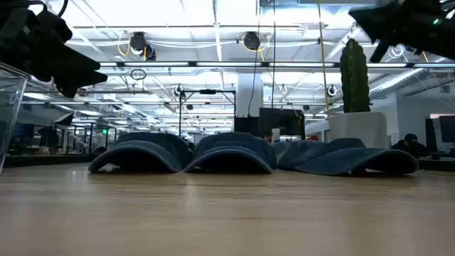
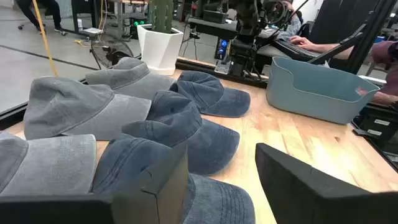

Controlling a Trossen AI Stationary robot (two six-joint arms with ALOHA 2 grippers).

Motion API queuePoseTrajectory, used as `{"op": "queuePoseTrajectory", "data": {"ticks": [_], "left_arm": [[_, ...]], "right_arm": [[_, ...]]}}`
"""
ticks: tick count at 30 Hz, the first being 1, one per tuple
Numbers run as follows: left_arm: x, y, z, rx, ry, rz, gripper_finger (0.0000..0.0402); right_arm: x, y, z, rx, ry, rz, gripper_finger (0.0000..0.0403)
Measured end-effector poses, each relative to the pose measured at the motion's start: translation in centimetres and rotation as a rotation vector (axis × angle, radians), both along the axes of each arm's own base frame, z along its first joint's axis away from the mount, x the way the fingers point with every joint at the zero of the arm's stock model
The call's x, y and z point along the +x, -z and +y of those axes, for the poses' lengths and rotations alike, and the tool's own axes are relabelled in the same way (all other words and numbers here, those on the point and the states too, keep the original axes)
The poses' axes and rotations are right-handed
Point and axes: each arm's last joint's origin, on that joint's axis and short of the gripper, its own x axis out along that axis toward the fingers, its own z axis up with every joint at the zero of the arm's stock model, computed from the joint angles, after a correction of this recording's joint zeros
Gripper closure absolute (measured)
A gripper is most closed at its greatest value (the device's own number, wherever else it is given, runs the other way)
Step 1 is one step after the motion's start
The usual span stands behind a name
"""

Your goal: Pick & Place hat

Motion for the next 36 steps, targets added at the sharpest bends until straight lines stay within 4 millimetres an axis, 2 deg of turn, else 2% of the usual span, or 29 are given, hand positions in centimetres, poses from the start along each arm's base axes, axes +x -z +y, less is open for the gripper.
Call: {"op": "queuePoseTrajectory", "data": {"ticks": [2,14,26,31,36], "left_arm": [[0.0,0.0,0.0,0.0,0.0,0.0,0.0206],[0.0,0.0,0.0,0.0,0.0,0.001,0.0206],[0.0,0.0,0.0,0.0,0.0,0.0,0.0206],[0.0,0.0,0.0,0.0,0.0,0.0,0.0206],[0.0,0.0,0.0,0.0,0.0,0.0,0.0206]], "right_arm": [[0.0,-0.1,0.1,-0.002,-0.04,-0.012,0.0403],[0.7,0.8,-0.2,0.089,-0.019,0.081,0.0403],[2.4,2.5,-0.4,0.111,-0.007,0.25,0.04],[3.0,3.1,-0.5,0.058,0.017,0.322,0.0364],[3.7,3.6,0.0,0.009,-0.003,0.4,0.0277]]}}
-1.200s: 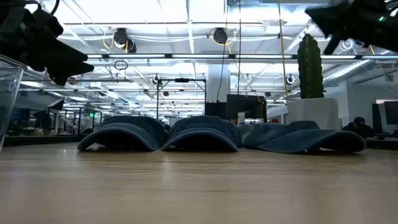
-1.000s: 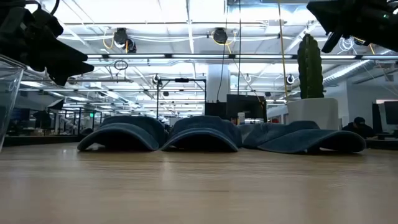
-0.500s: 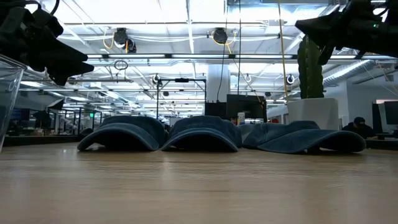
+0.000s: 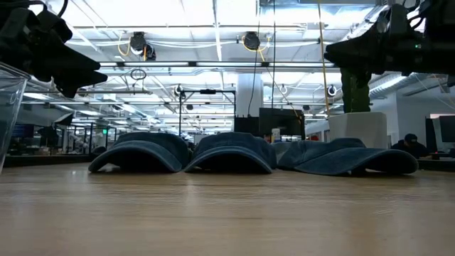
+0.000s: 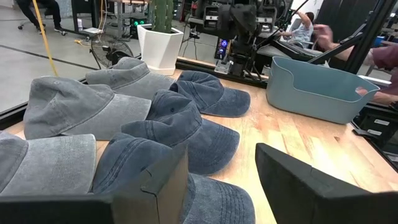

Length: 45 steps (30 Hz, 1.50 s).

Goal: Pick & Place hat
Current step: Put the right gray cap into the transparent bin

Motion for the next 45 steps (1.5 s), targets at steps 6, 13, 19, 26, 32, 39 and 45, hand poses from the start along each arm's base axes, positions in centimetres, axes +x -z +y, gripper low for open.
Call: {"op": "queuePoseTrajectory", "data": {"ticks": [6,13,19,26,32,39,45], "left_arm": [[0.0,0.0,0.0,0.0,0.0,0.0,0.0206],[0.0,0.0,0.0,0.0,0.0,0.0,0.0206],[0.0,0.0,0.0,0.0,0.0,-0.003,0.0206],[0.0,0.0,0.0,0.0,0.0,-0.003,0.0206],[0.0,0.0,0.0,0.0,0.0,-0.003,0.0206],[0.0,0.0,0.0,0.0,0.0,-0.003,0.0206],[0.0,0.0,0.0,0.0,0.0,-0.003,0.0206]], "right_arm": [[2.6,-2.7,0.8,-0.156,0.083,0.131,0.016],[7.2,-9.4,-2.3,-0.181,0.294,0.762,0.0145],[9.7,-11.8,-9.1,0.007,0.299,1.08,0.016],[11.7,-7.5,-15.6,0.119,0.203,1.249,0.0154],[12.9,-3.8,-18.3,0.245,0.204,1.345,0.0159],[14.5,-2.0,-19.4,0.255,0.212,1.401,0.016],[14.4,-0.3,-19.9,0.34,0.229,1.452,0.0161]]}}
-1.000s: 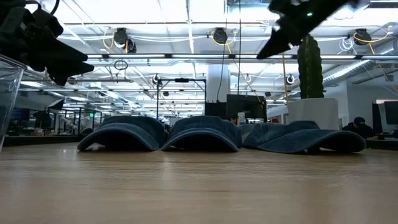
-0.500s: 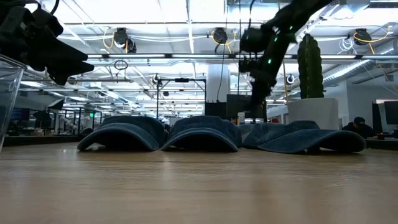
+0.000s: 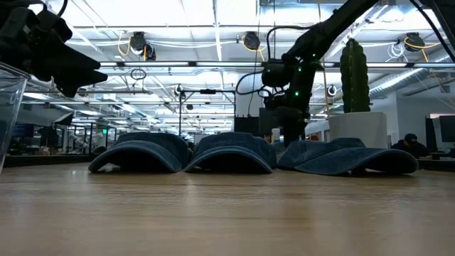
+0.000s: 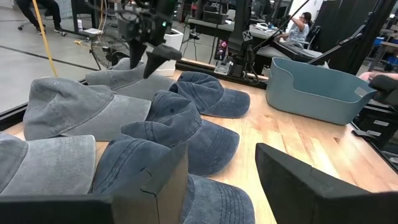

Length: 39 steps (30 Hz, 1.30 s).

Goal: Pick & Place hat
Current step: Put the right gray cap into the transparent bin

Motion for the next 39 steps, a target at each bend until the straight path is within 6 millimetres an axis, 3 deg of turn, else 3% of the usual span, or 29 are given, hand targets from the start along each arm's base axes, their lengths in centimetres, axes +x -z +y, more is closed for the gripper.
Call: {"op": "queuePoseTrajectory", "data": {"ticks": [9,18,26,31,39], "left_arm": [[0.0,0.0,0.0,0.0,0.0,0.0,0.0206],[0.0,0.0,0.0,0.0,0.0,0.0,0.0206],[0.0,0.0,0.0,0.0,0.0,0.0,0.0206],[0.0,0.0,0.0,0.0,0.0,0.0,0.0206],[0.0,0.0,0.0,0.0,0.0,0.0,0.0206]], "right_arm": [[-0.3,0.2,-0.2,0.019,0.036,0.008,0.0172],[-1.0,-1.7,0.3,-0.008,-0.013,-0.007,0.0271],[-1.1,-1.7,0.0,-0.016,-0.006,-0.016,0.0344],[-1.0,-1.7,0.1,-0.015,-0.008,-0.016,0.0327],[-1.0,-1.7,0.1,-0.008,0.023,-0.026,0.0219]]}}
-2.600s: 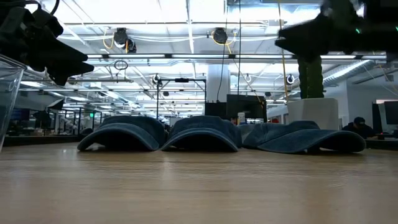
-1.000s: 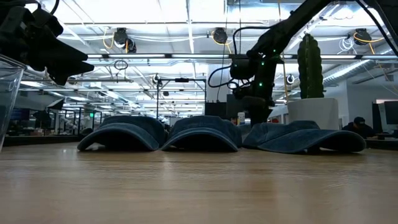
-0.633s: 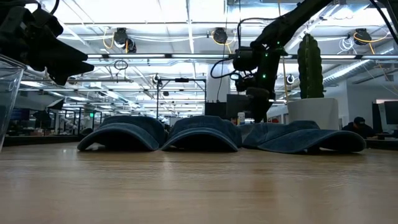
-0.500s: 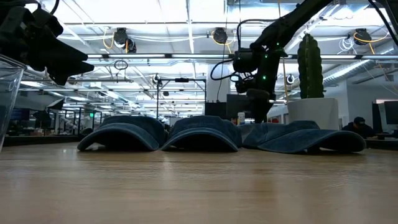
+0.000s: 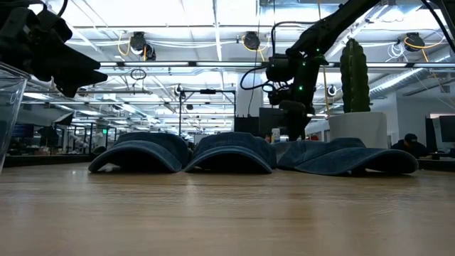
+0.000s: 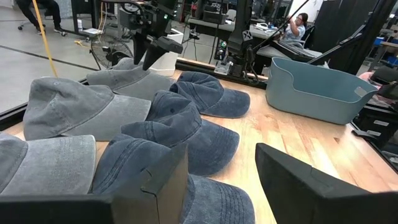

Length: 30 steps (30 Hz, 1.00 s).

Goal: Pick & Place hat
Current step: Put the right gray cap into the transparent bin

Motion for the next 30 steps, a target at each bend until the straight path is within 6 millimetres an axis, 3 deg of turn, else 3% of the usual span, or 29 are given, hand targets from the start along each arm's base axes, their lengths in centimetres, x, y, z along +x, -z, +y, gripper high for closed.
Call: {"op": "queuePoseTrajectory", "data": {"ticks": [5,12,20,28,30], "left_arm": [[0.0,0.0,0.0,0.0,0.0,0.0,0.0206],[0.0,0.0,0.0,0.0,0.0,0.0,0.0206],[0.0,0.0,0.0,0.0,0.0,0.0,0.0206],[0.0,0.0,0.0,0.0,0.0,0.0,0.0206],[0.0,0.0,0.0,0.0,0.0,0.0,0.0206]], "right_arm": [[0.1,0.7,-0.1,0.016,0.005,0.021,0.0187],[0.2,0.7,-0.2,0.002,0.007,0.014,0.021],[-0.2,0.8,-0.2,0.024,0.004,0.041,0.028],[-0.4,1.1,-0.1,0.026,-0.051,0.066,0.039],[-0.5,1.4,0.1,0.027,-0.073,0.078,0.0396]]}}
